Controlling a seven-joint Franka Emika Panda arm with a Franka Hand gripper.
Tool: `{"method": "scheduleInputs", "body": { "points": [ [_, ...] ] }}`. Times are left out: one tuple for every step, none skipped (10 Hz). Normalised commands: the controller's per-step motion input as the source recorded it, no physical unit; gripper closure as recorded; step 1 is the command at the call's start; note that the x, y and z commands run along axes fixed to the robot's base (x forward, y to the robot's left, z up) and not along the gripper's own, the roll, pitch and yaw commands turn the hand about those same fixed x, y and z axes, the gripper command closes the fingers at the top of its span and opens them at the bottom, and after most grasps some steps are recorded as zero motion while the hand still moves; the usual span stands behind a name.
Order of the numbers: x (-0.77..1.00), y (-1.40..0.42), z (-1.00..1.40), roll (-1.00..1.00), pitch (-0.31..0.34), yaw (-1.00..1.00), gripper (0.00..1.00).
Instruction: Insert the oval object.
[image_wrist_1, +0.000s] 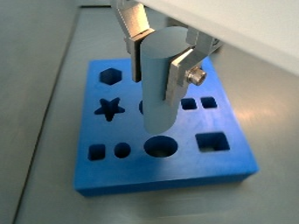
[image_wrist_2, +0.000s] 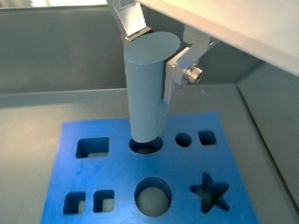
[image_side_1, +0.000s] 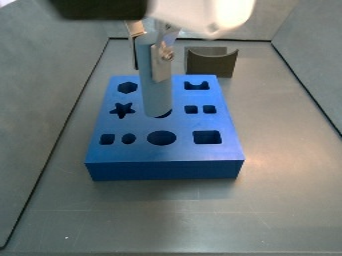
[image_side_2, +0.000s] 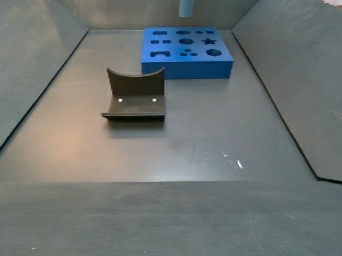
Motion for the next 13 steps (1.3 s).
{"method": "scheduleInputs", "body": {
  "points": [
    [-0.06,-0.04,-0.16,0.19,0.027,-0.98,1.0],
    [-0.06,-0.04,-0.16,0.2,0.029,-0.98,1.0],
    [-0.03,-0.02,-0.2,0.21,0.011,-0.97,1.0],
    [-0.04,-0.03,-0.35,0.25,0.031,-0.93,1.0],
    [0.0,-0.08,-0.54,0.11,0.0,-1.0,1.0],
    [0.0,-0.15,-0.37,0.0,0.0,-0.99,1.0],
    [0.0,-0.16,-0.24,-0.01,0.0,-0.95,1.0],
    [0.19,-0.16,-0.16,-0.07,0.0,-0.8,1.0],
    [0.42,0.0,-0.19,-0.08,0.016,-0.69,1.0],
    [0.45,0.0,-0.18,-0.06,0.064,-0.57,1.0],
    [0.29,0.09,-0.25,0.0,0.071,-0.25,1.0],
    [0.1,0.06,-0.37,0.02,0.084,-0.03,1.0],
    [0.0,0.12,-0.49,0.01,0.06,-0.1,1.0]
  ]
}}
